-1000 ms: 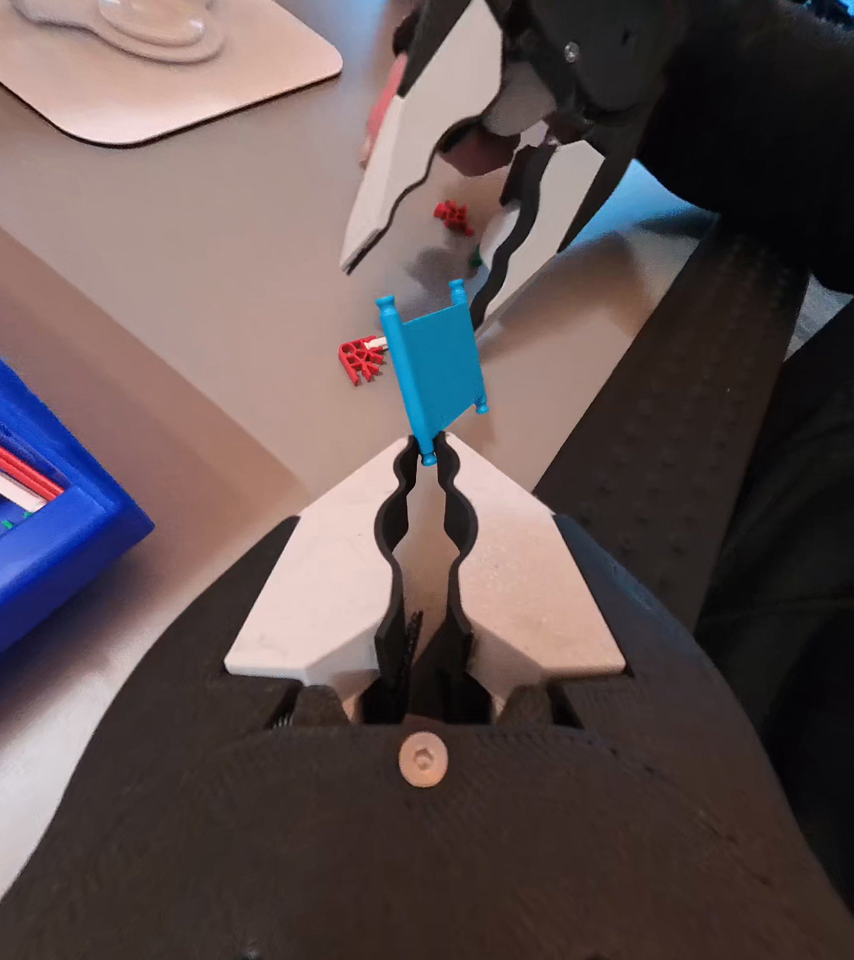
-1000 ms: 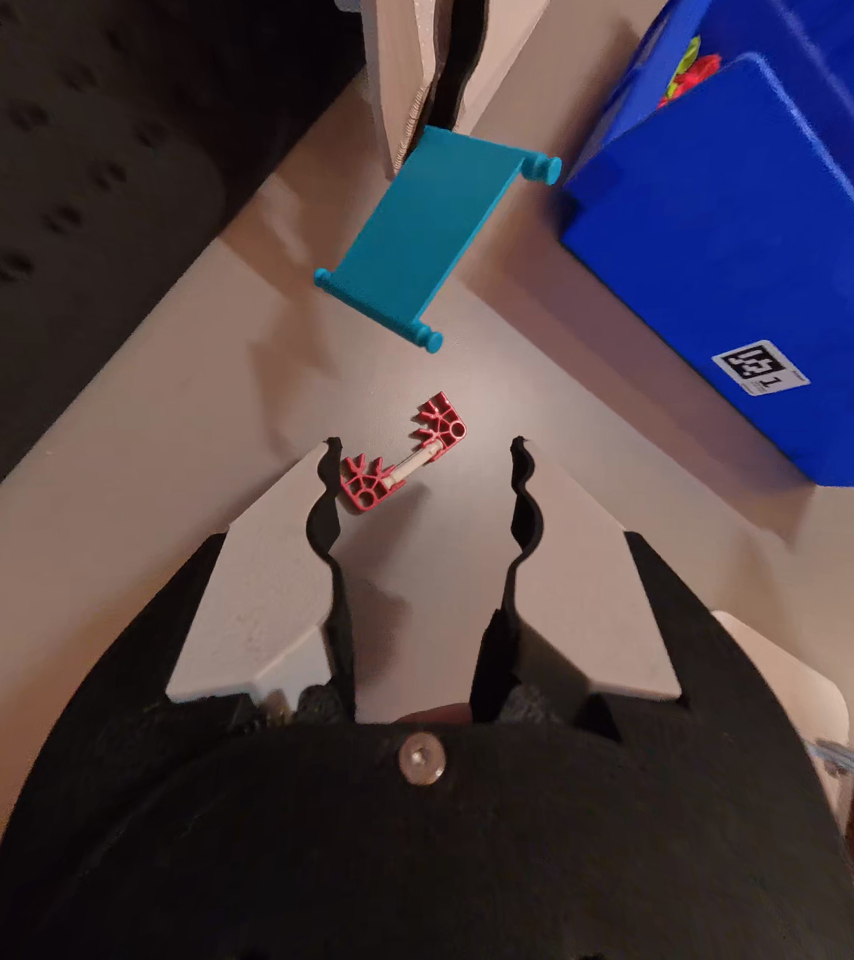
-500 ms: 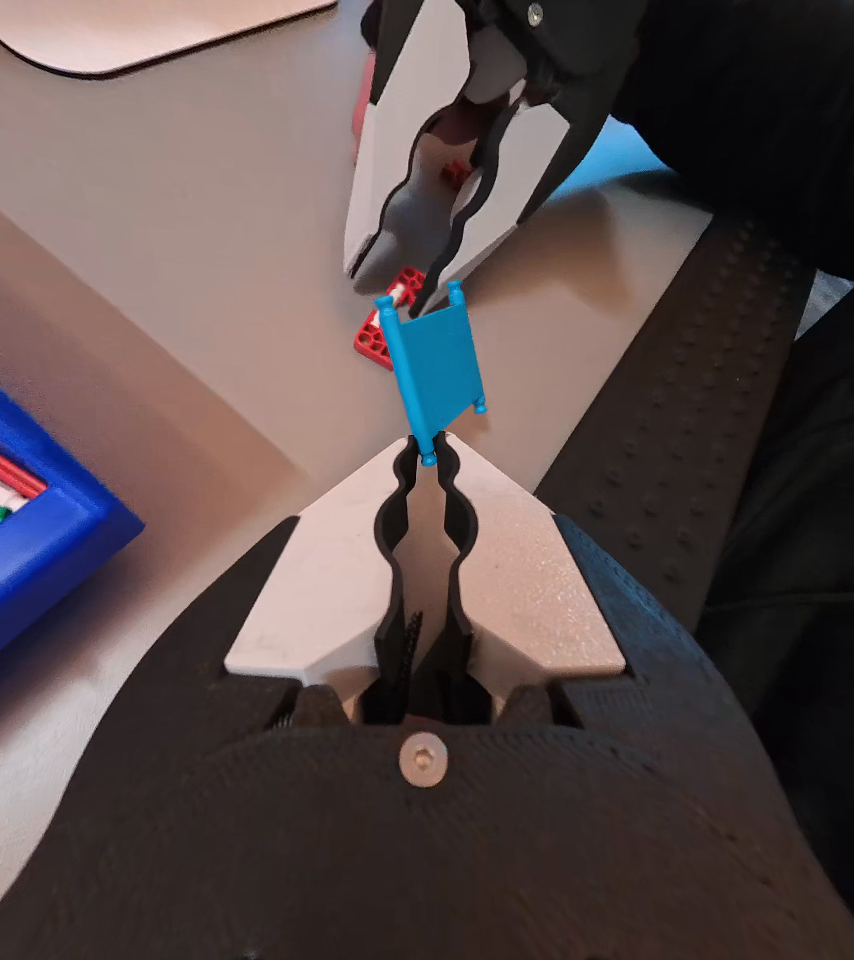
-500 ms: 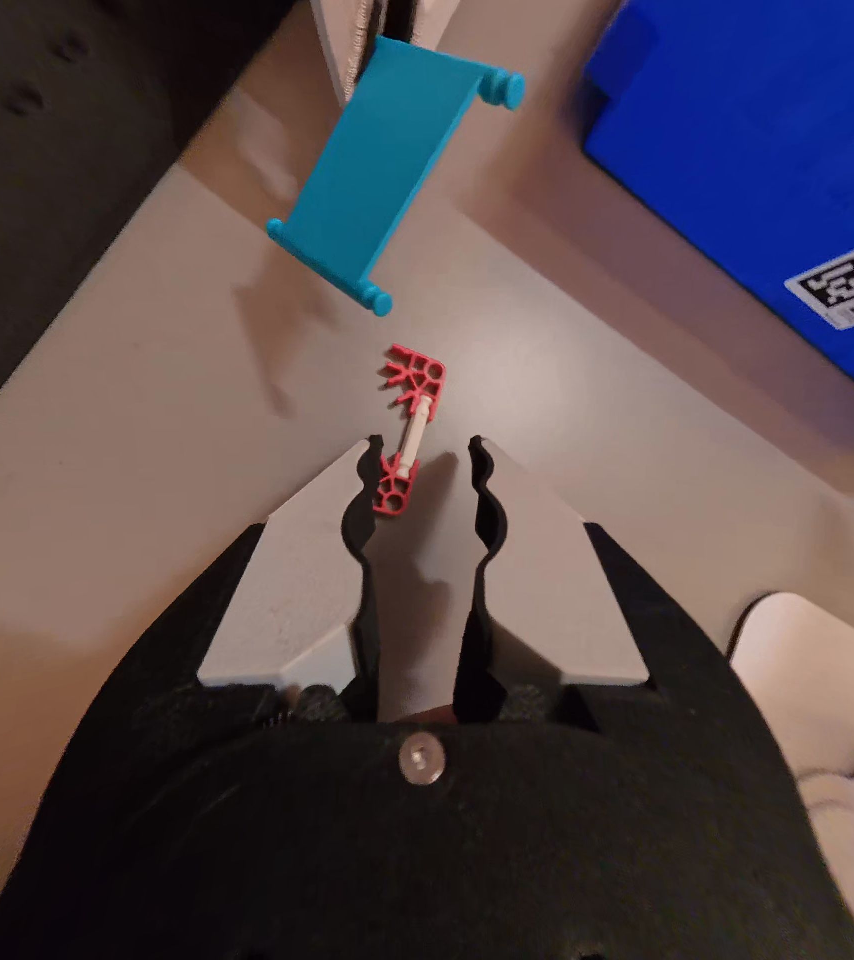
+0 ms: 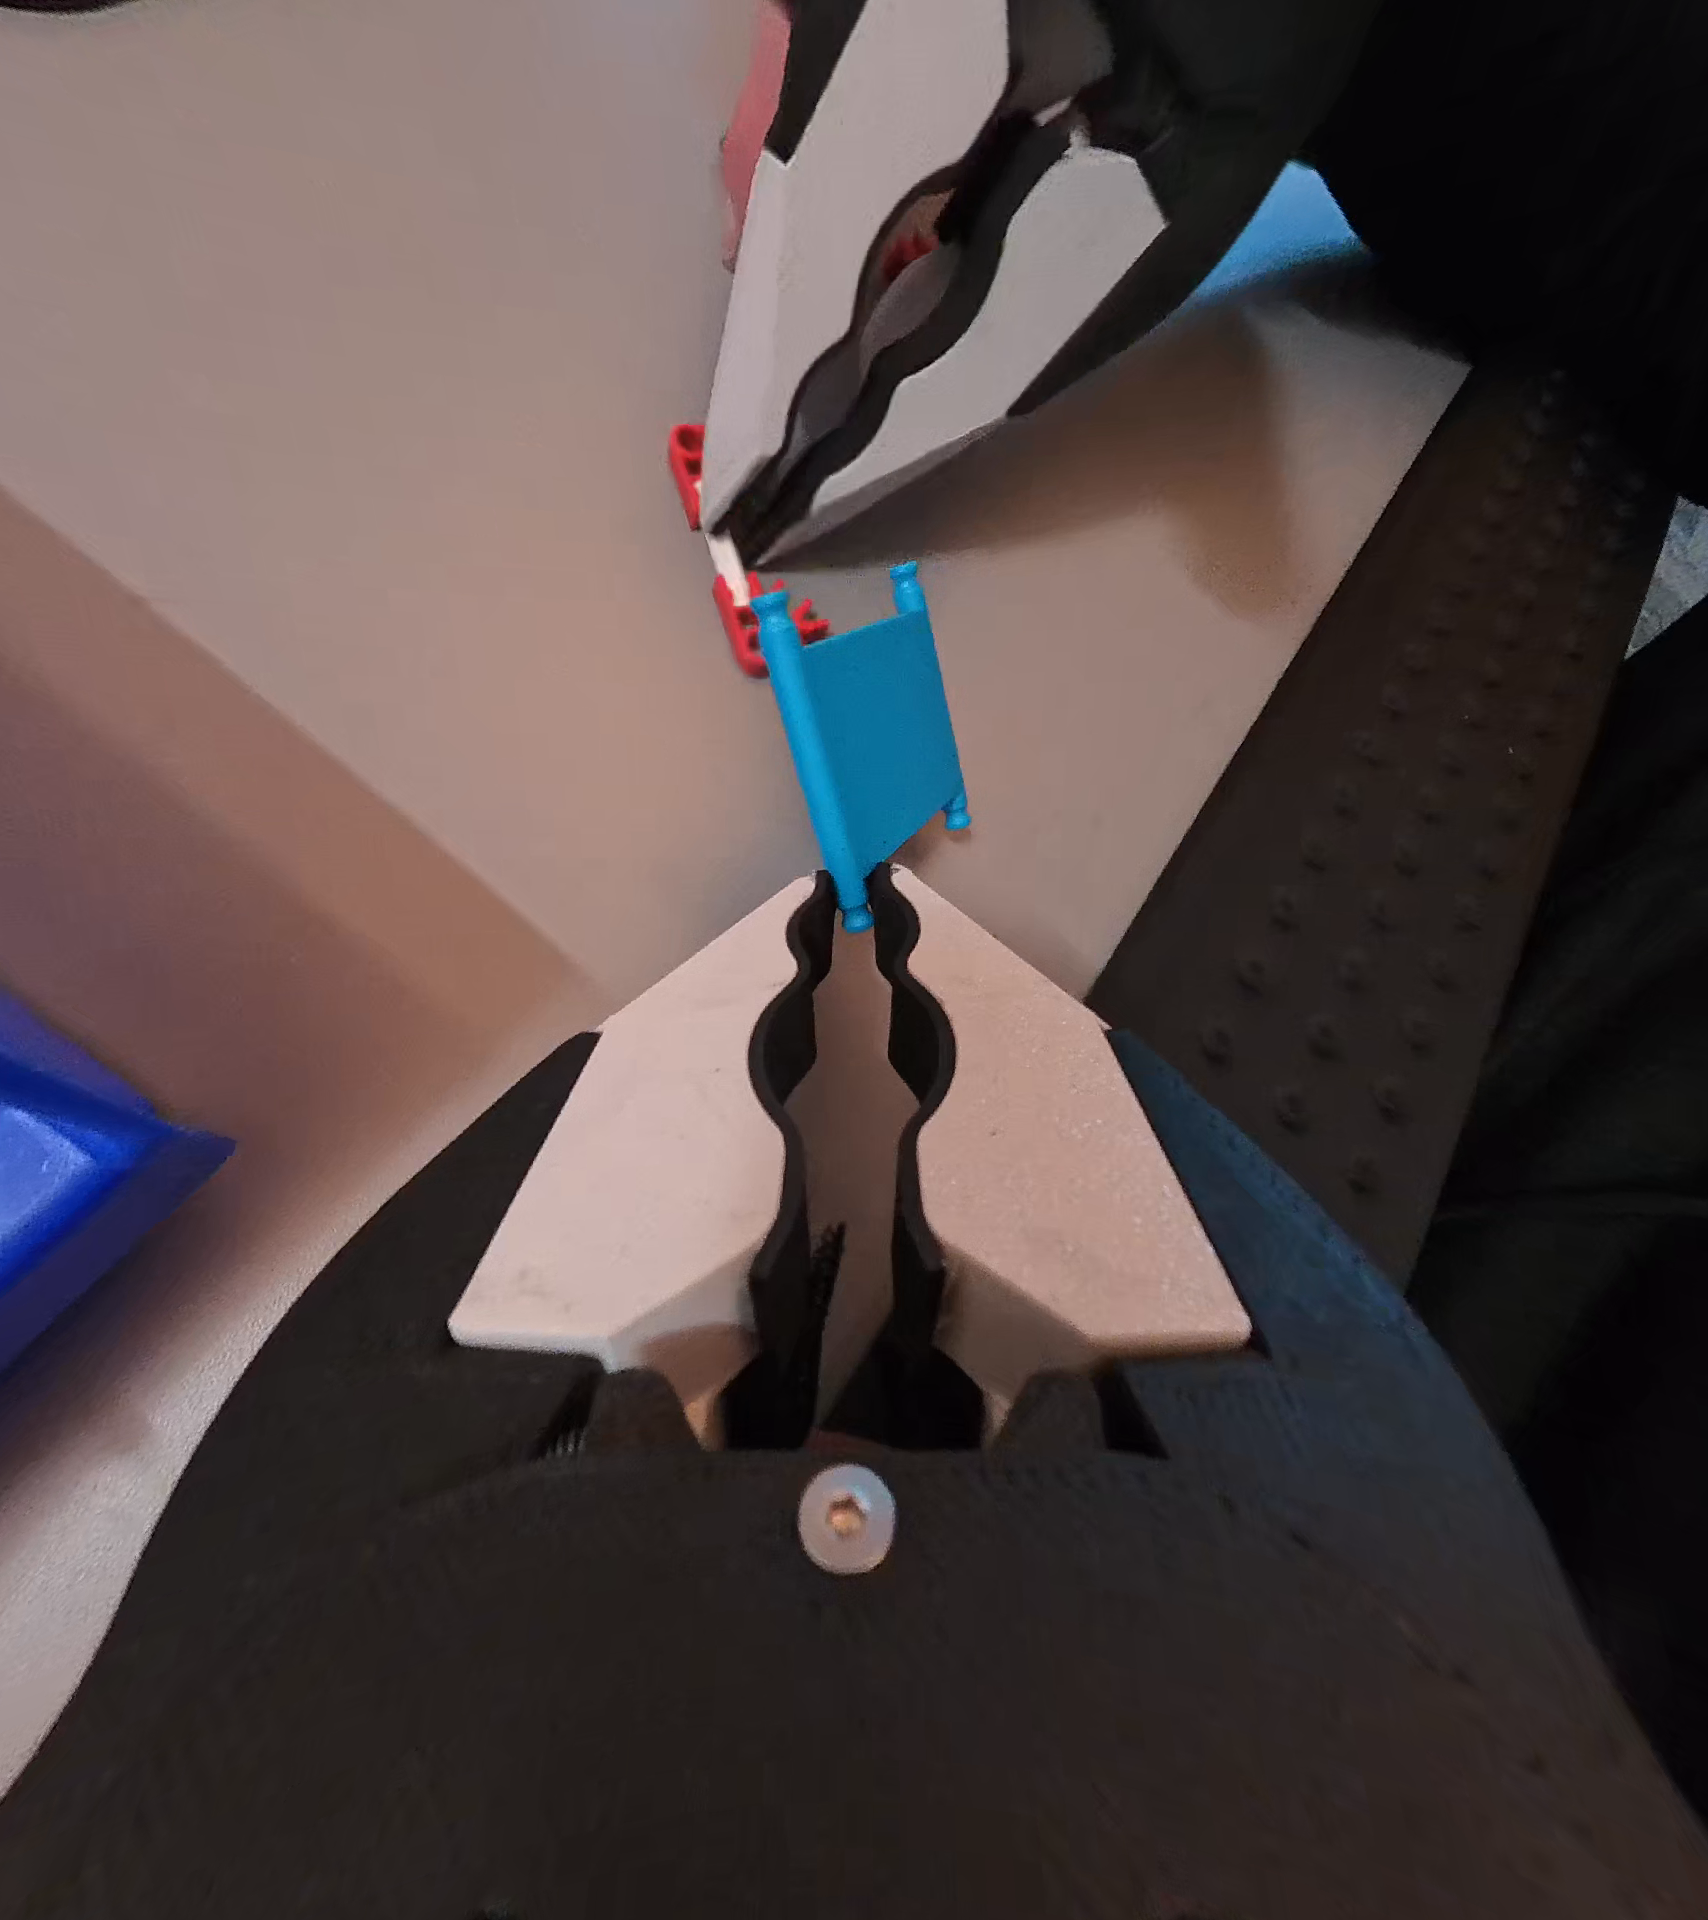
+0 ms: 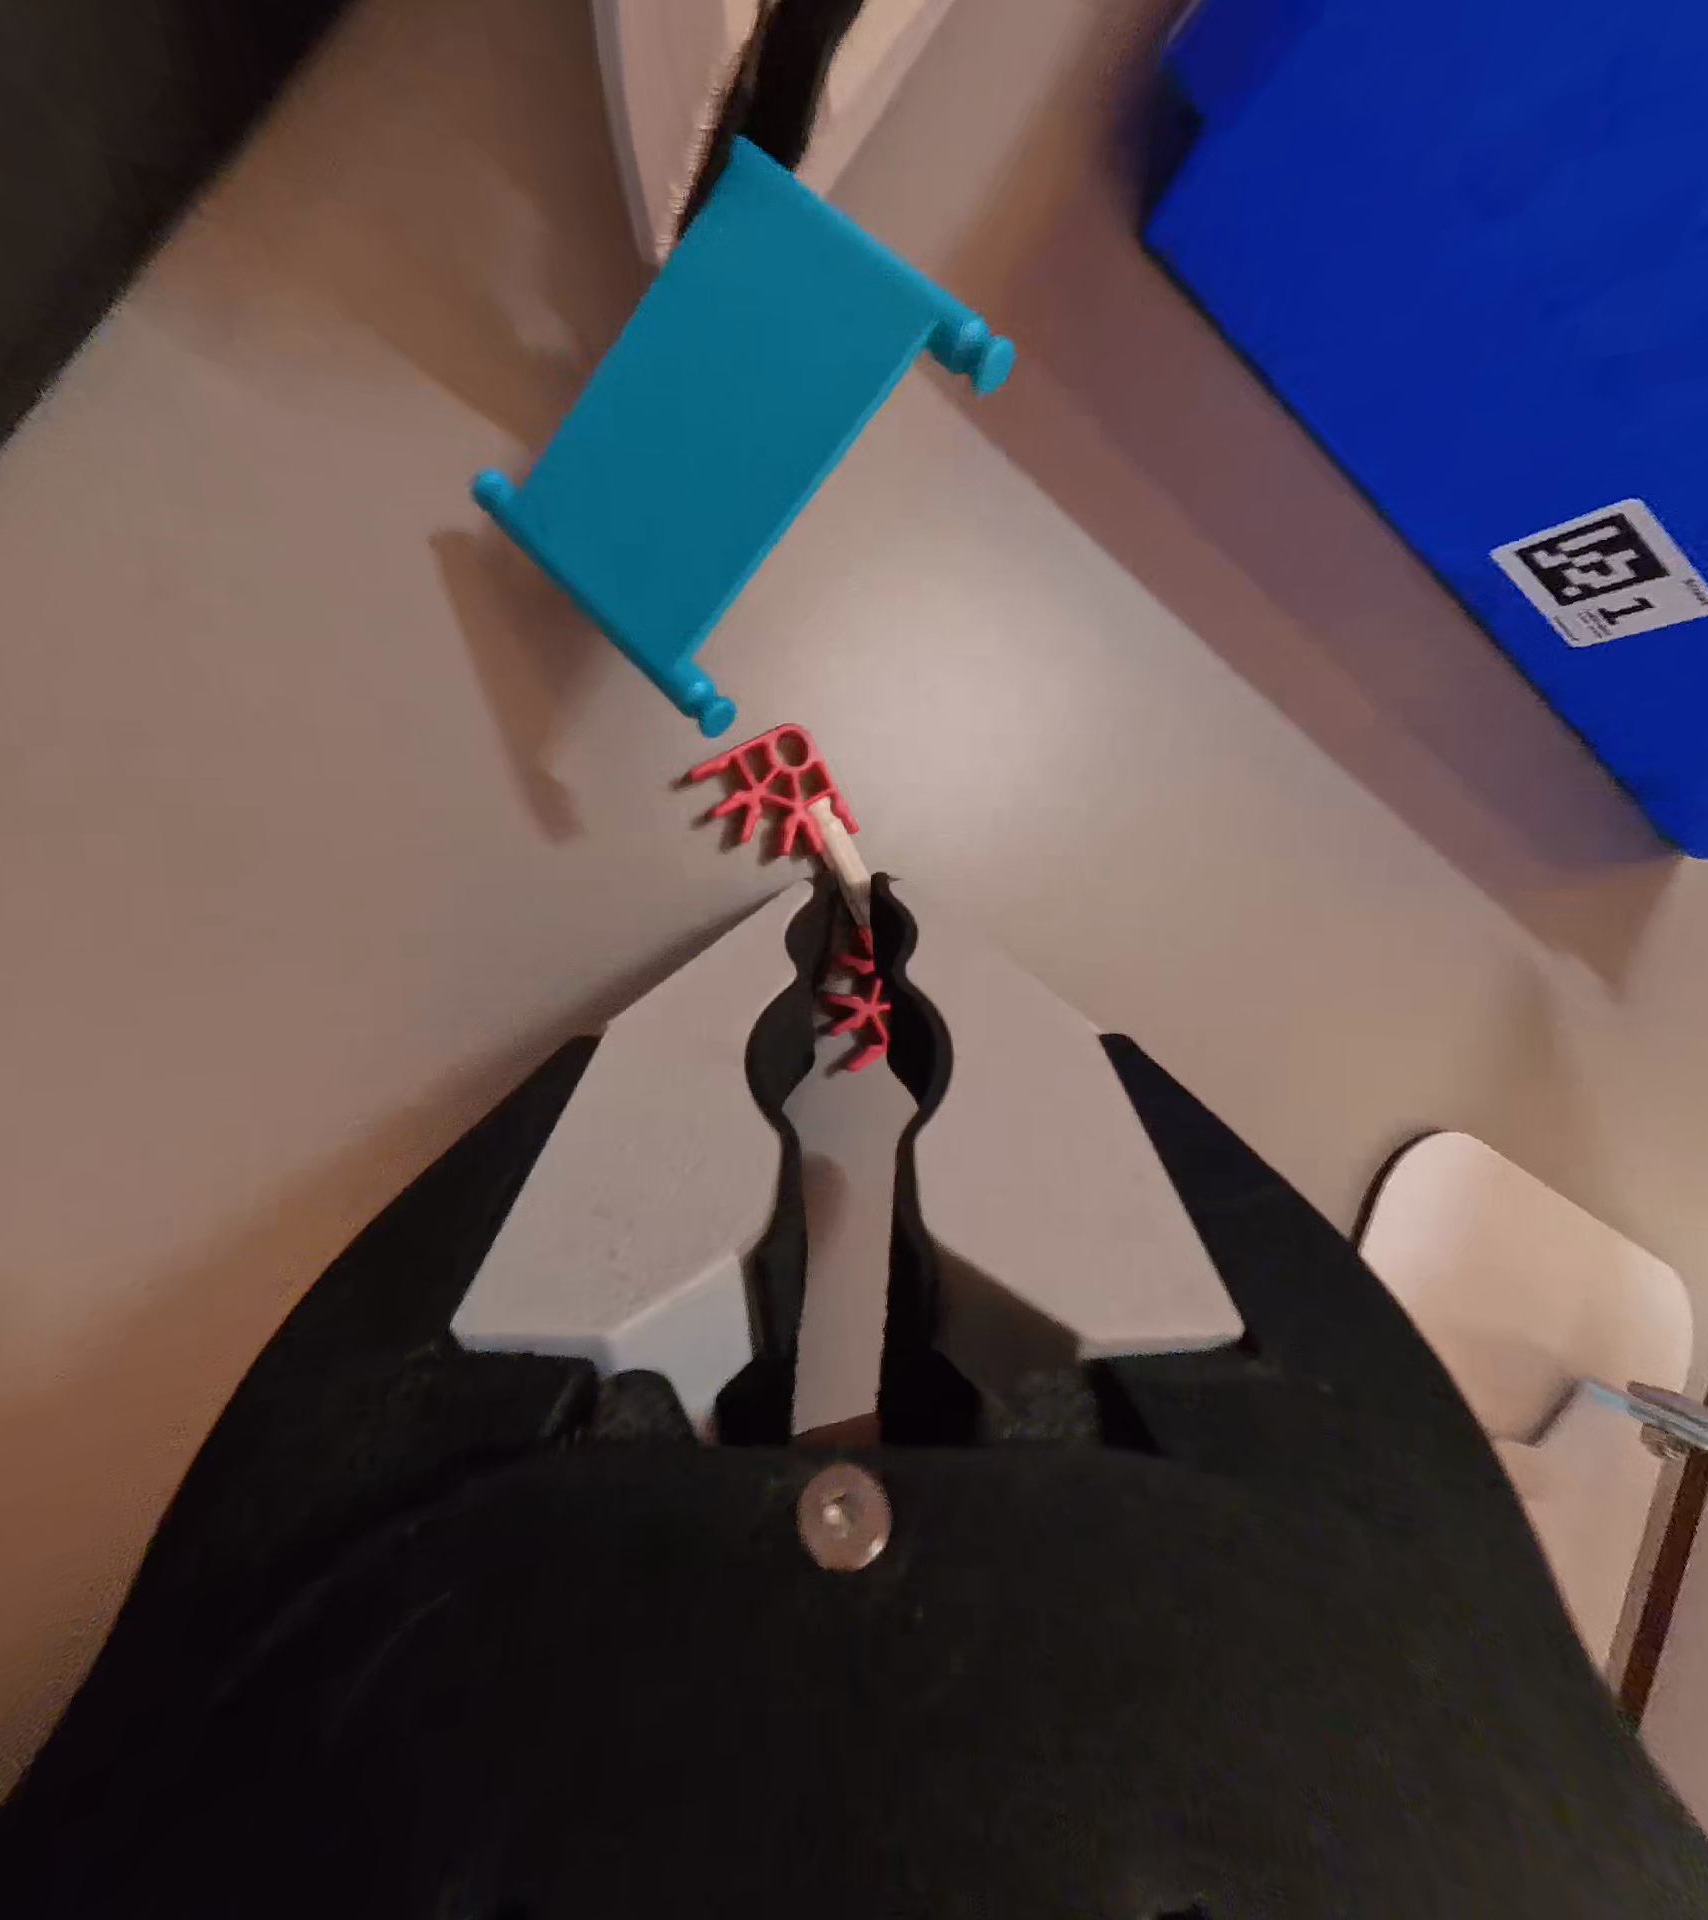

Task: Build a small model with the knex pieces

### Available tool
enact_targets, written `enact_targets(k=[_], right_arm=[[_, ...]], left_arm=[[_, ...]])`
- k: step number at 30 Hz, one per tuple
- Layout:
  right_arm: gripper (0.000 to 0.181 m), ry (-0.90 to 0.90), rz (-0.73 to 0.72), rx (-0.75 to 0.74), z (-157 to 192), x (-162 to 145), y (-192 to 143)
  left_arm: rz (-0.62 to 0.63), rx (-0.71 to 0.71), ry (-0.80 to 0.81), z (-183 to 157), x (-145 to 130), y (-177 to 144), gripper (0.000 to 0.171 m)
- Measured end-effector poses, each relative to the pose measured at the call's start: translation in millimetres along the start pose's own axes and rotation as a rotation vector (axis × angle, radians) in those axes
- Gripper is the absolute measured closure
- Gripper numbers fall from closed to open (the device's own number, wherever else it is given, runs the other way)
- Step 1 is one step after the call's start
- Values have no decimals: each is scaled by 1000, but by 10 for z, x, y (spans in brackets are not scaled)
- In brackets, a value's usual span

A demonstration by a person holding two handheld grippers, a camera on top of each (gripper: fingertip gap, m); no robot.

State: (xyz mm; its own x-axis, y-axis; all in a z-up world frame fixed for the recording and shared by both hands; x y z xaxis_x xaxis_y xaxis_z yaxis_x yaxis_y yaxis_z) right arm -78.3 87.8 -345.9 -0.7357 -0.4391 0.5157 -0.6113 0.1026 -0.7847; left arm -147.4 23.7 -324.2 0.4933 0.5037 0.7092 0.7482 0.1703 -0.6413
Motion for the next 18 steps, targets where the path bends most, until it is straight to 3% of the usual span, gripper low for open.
enact_targets(k=[4,7,11,15,18], right_arm=[[181,296,82,-66,-275,-162,7],[171,479,52,51,-205,-115,-48],[153,465,27,2,-304,-106,-184],[158,458,-117,183,-59,141,-351],[157,463,-145,282,100,181,-370]], left_arm=[[1,1,-9,12,-3,-1,166],[19,-3,-16,20,-12,22,166],[30,-25,-32,17,18,86,166],[32,-48,-55,-6,74,174,166],[16,-76,-63,-55,132,250,166]])
Point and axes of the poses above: each gripper's, where its closed fingertips meet, y out along the fingers, x out of its top, z = x × y across the jaws, the point moved 1 cm from there along -y, back along the fingers, and after that the axes turned 3 degrees about y, right-handed, at the moved point
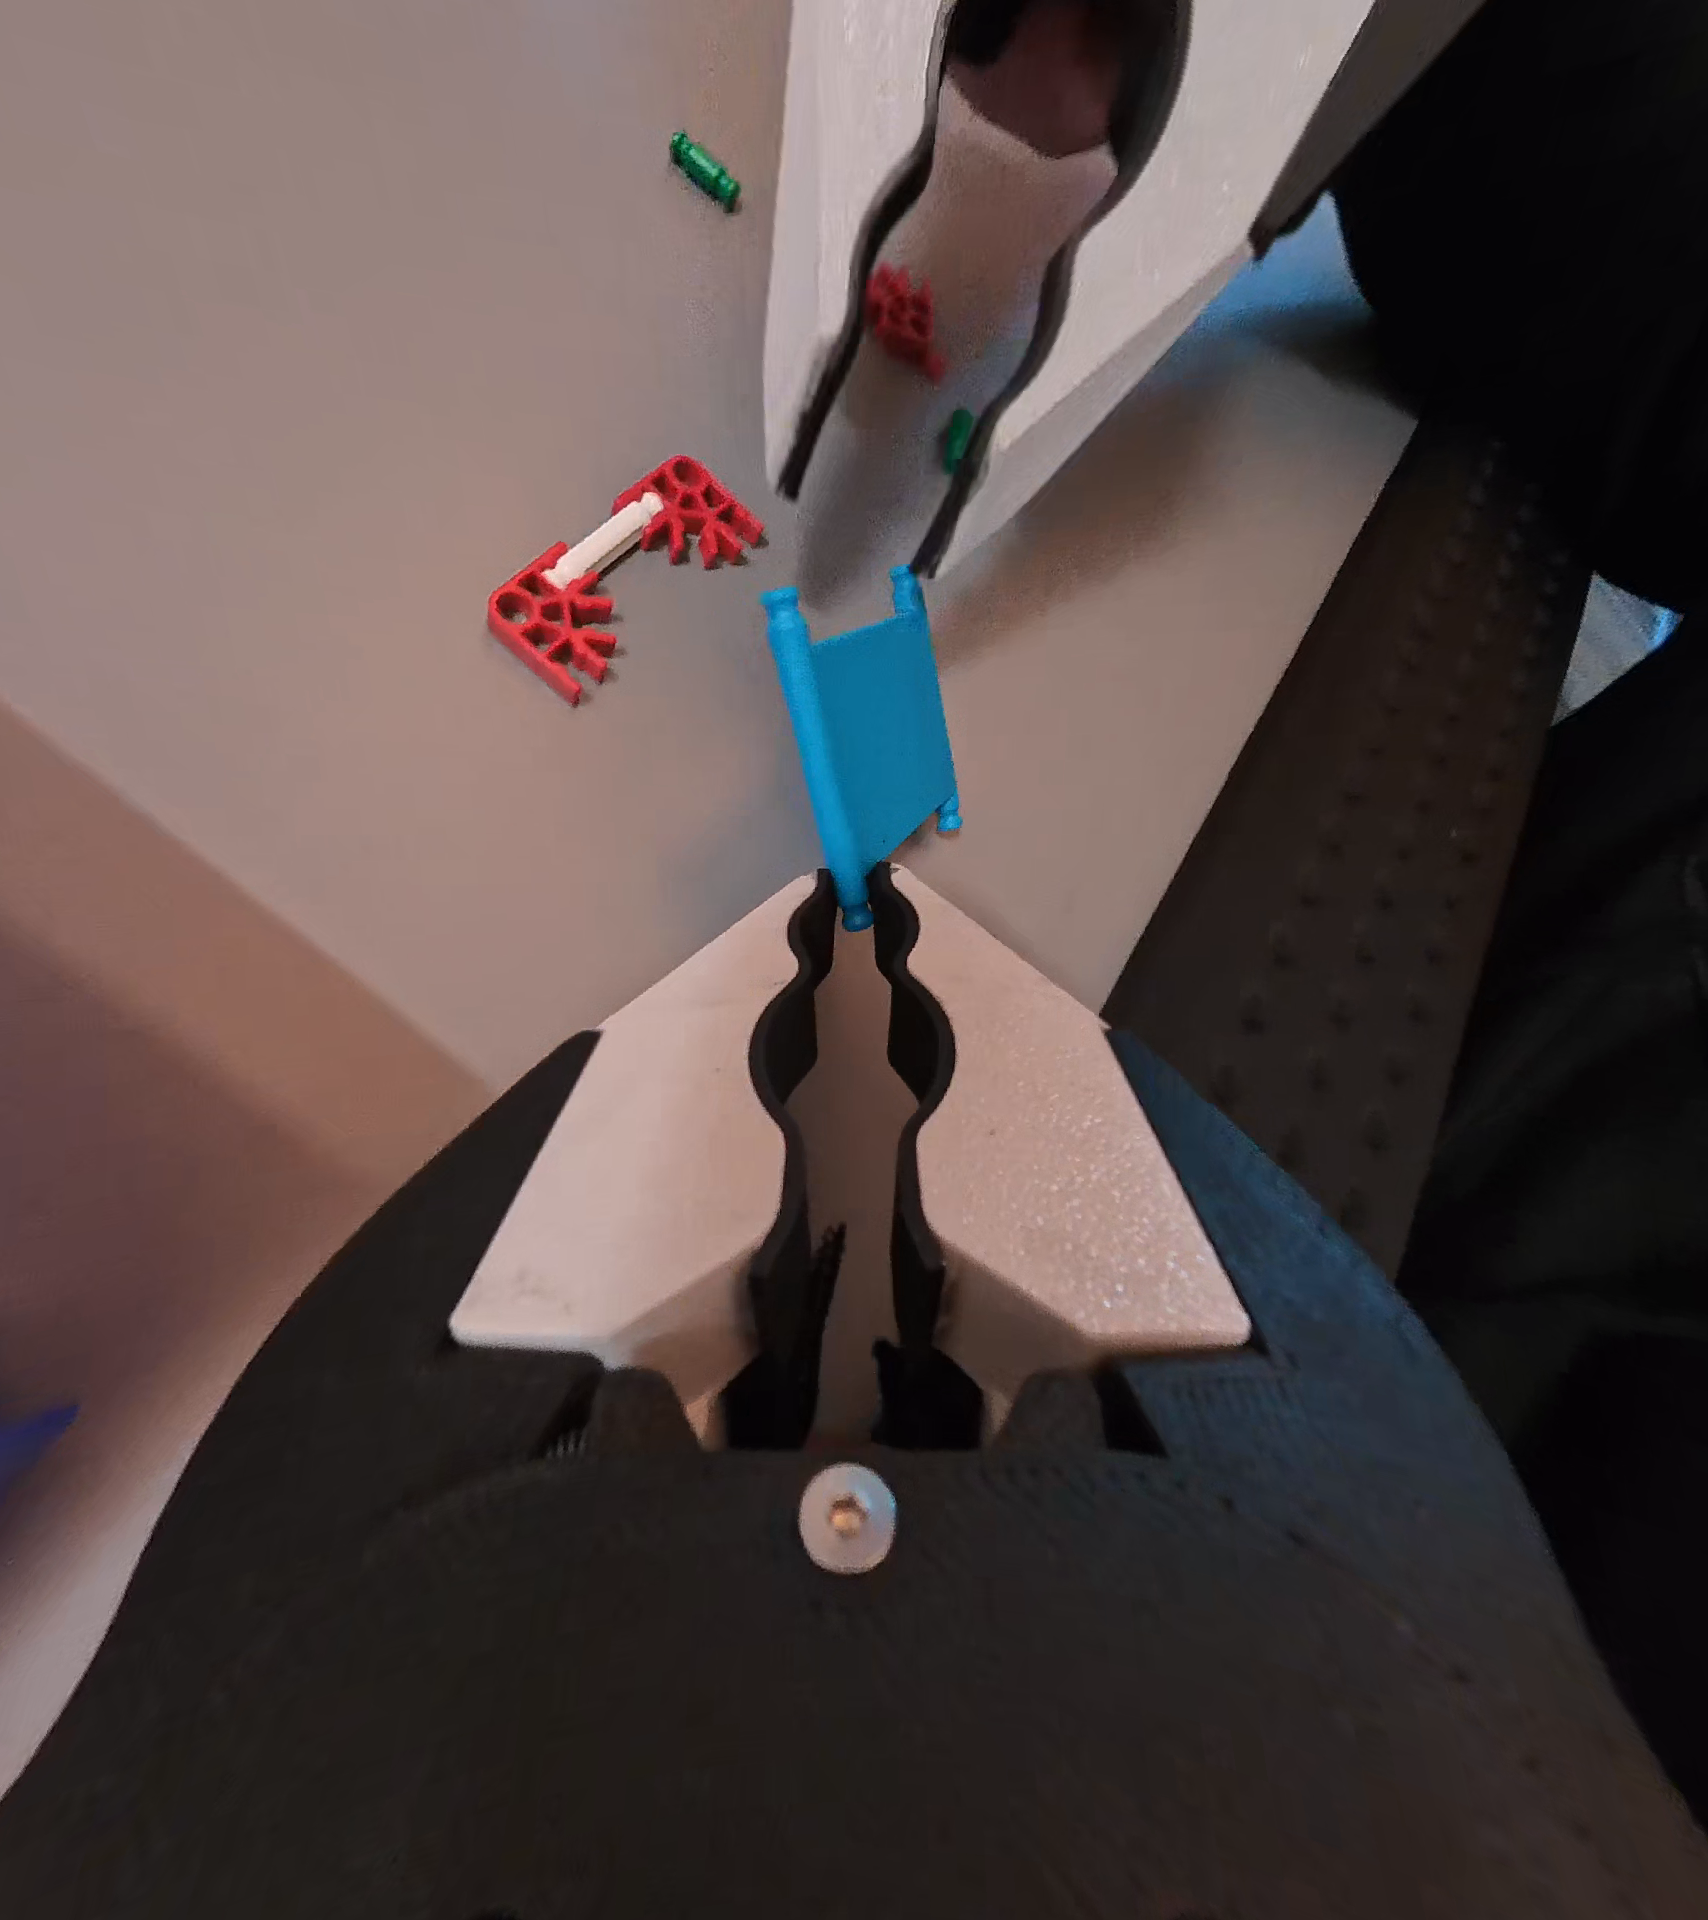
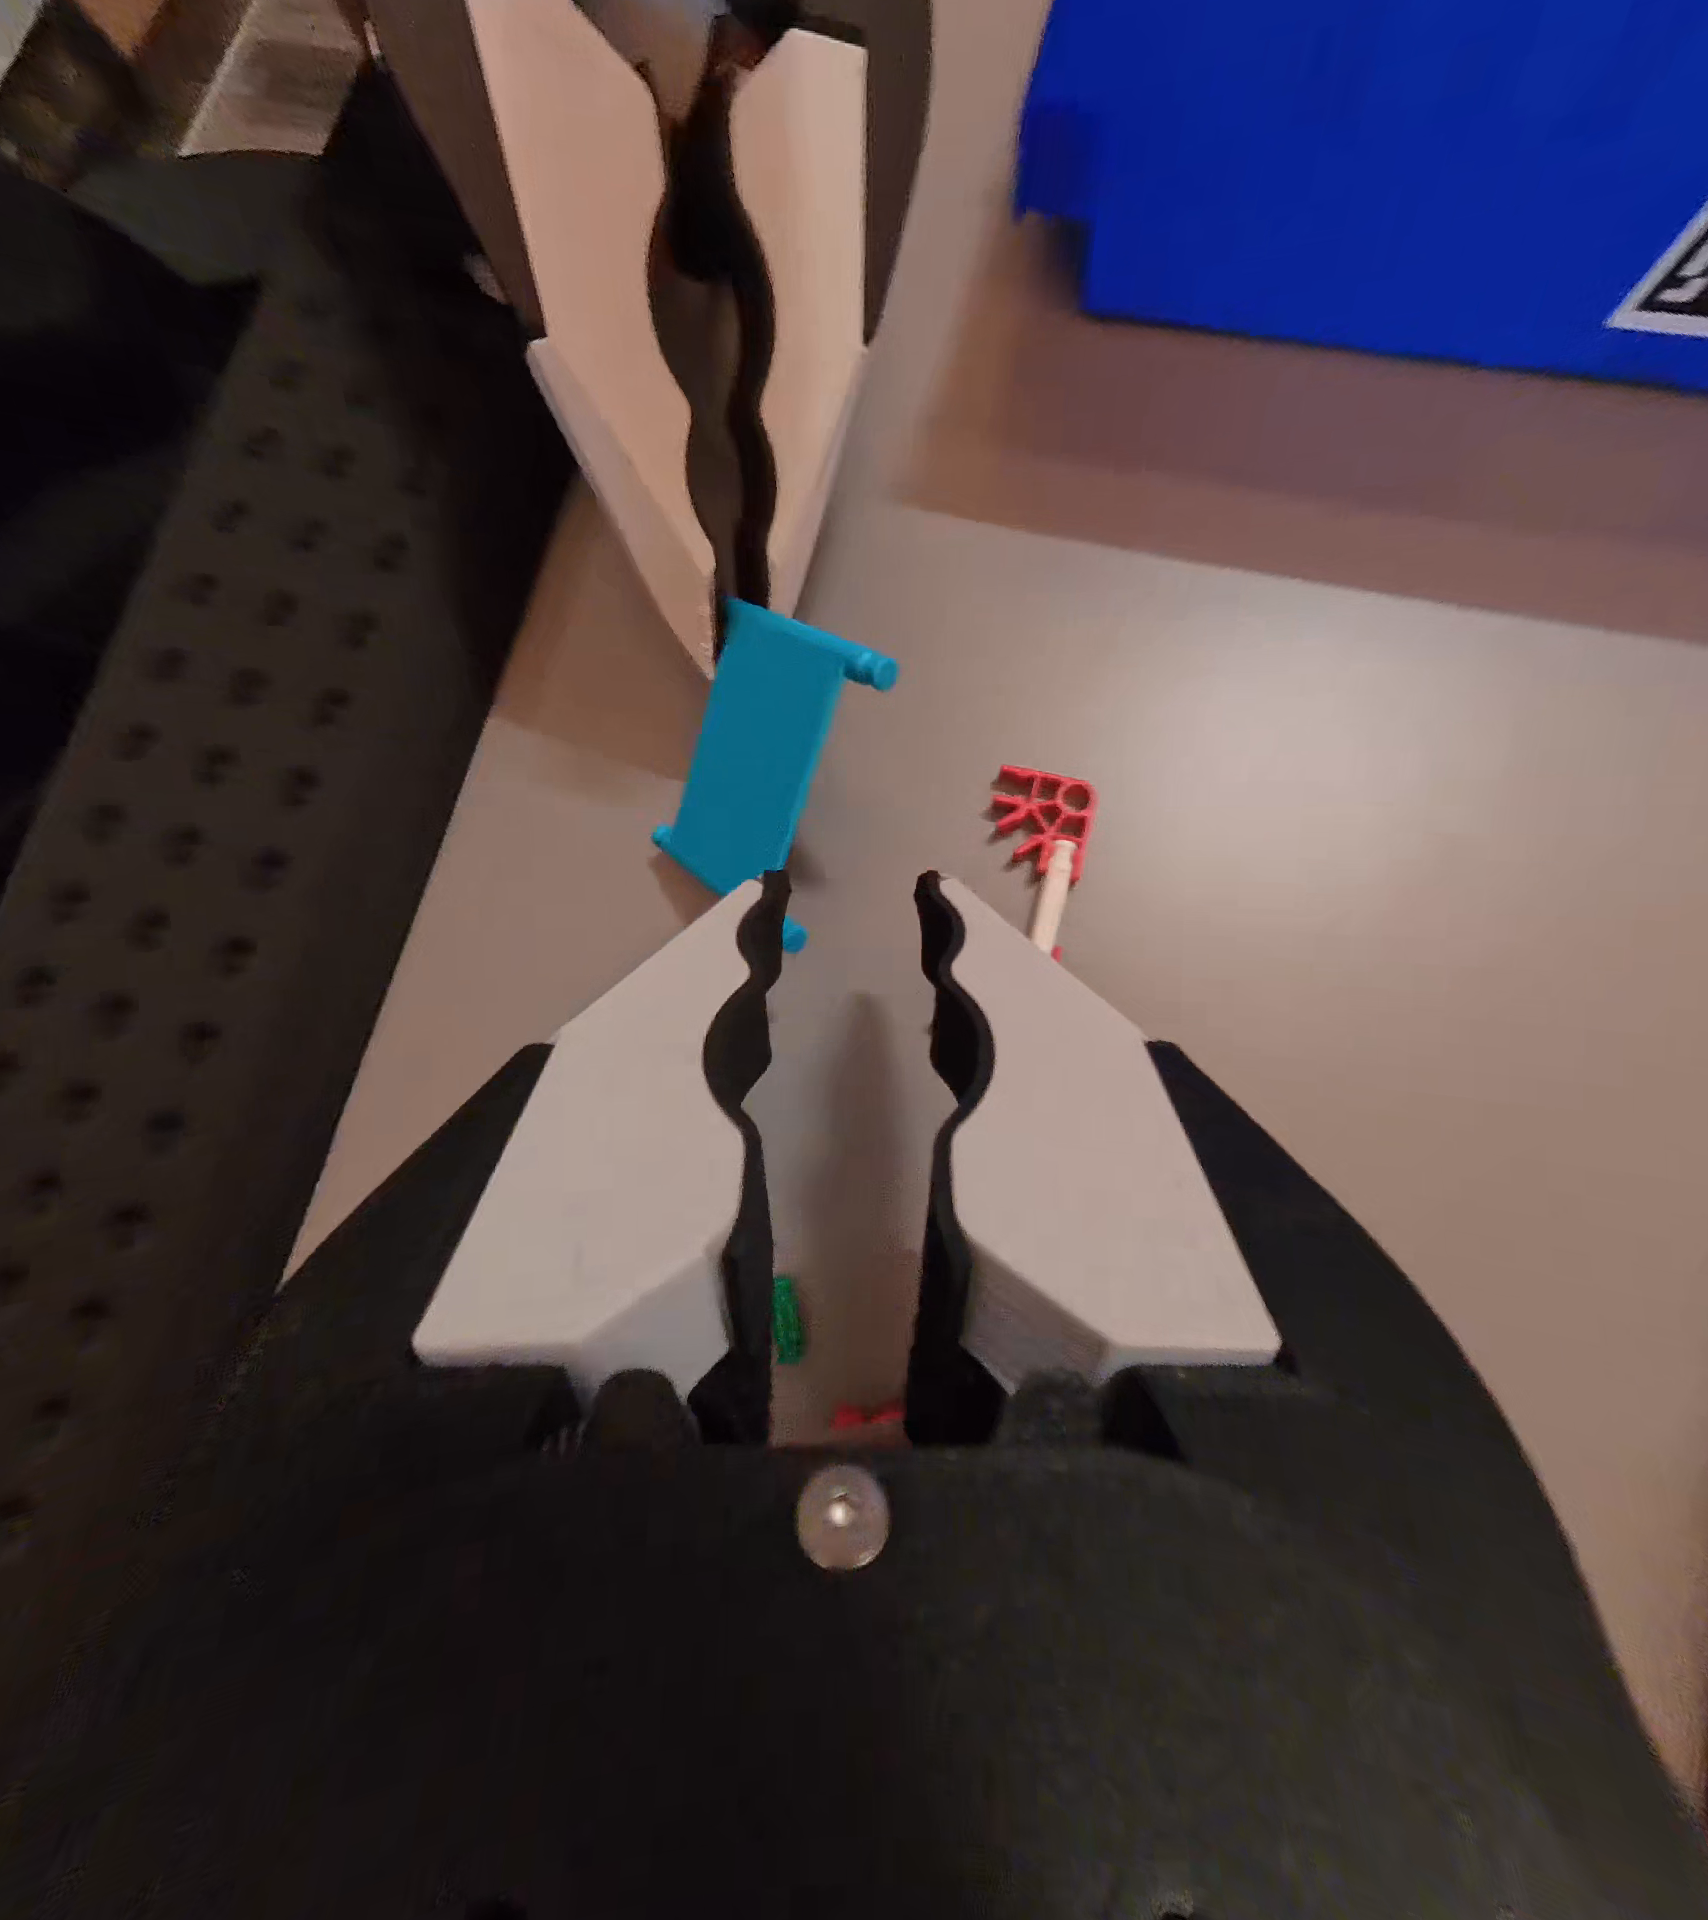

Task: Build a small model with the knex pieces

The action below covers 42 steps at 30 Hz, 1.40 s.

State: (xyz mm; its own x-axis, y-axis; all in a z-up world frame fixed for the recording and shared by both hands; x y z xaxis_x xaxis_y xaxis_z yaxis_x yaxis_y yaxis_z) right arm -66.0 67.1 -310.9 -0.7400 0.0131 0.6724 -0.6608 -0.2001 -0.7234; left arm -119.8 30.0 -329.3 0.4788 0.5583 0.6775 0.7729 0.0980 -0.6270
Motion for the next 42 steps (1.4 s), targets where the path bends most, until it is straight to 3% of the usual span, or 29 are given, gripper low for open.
enact_targets(k=[5,10,13,17,21,27,30,35,42], right_arm=[[181,4,-37,71,65,-4,16],[181,29,-67,125,100,26,7],[167,73,-97,132,40,49,-54],[164,146,-193,191,21,155,-165],[173,99,-165,176,96,157,-88],[160,163,-263,120,-116,252,-249],[158,121,-252,157,1,259,-229],[174,46,-205,157,131,247,-119],[181,48,-245,145,89,301,-173]], left_arm=[[-79,-50,23,-68,150,38,167],[-84,-41,46,-83,154,48,167],[-95,-36,40,-71,166,32,167],[-115,-41,37,-70,187,12,167],[-129,-45,60,-97,203,4,167],[-148,-60,49,-100,221,-22,167],[-149,-55,62,-110,222,-20,167],[-146,-36,72,-95,221,-4,167],[-154,-18,80,-80,233,-4,167]])
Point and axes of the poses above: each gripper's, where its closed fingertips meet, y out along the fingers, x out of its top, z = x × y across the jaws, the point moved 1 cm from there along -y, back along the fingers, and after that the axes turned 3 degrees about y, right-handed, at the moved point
